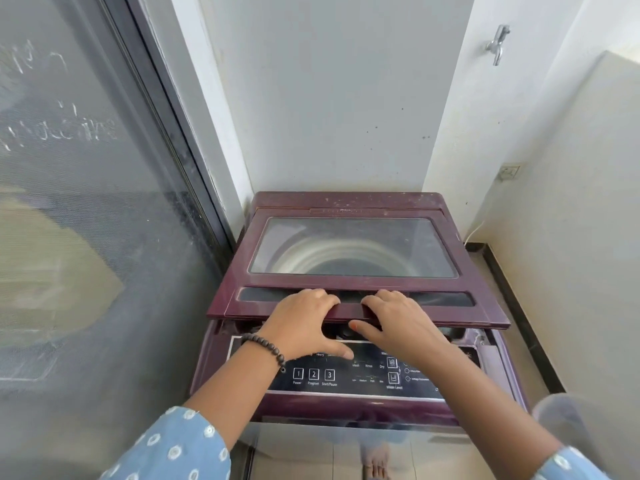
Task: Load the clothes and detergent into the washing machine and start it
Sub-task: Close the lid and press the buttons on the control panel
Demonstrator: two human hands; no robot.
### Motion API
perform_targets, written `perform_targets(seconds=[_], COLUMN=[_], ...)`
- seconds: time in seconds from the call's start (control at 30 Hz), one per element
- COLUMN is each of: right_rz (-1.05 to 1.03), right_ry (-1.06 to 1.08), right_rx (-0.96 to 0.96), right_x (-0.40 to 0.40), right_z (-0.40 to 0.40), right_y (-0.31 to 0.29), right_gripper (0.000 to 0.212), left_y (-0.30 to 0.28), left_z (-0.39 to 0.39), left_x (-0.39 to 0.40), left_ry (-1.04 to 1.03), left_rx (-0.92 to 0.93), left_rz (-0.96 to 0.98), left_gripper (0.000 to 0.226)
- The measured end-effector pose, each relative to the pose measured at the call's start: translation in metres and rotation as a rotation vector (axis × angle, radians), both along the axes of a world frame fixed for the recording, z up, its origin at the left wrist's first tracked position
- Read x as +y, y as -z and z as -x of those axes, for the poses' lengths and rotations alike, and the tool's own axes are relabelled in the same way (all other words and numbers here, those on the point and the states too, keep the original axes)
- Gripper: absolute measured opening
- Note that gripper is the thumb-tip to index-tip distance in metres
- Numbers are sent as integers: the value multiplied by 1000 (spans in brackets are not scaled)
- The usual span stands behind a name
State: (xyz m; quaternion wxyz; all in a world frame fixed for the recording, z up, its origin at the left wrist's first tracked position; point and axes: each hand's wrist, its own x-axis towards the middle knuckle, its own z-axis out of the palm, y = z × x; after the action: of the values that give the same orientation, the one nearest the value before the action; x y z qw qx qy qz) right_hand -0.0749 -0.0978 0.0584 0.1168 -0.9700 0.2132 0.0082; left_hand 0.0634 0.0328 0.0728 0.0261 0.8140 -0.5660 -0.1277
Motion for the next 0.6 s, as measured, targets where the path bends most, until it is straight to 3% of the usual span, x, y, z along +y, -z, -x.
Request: perform_targets(seconds=[0.3, 0.6], right_rz=[-45, -65], right_ry=[42, 104], right_rx=[-24, -27], right_x=[7, 14], right_z=[2, 2], right_y=[36, 55], right_gripper=[36, 35], left_y=[36, 60], left_z=[8, 6], left_x=[6, 11], left_ry=[-17, -23], left_rx=[56, 113], left_rz=[13, 52], left_gripper=[101, 101])
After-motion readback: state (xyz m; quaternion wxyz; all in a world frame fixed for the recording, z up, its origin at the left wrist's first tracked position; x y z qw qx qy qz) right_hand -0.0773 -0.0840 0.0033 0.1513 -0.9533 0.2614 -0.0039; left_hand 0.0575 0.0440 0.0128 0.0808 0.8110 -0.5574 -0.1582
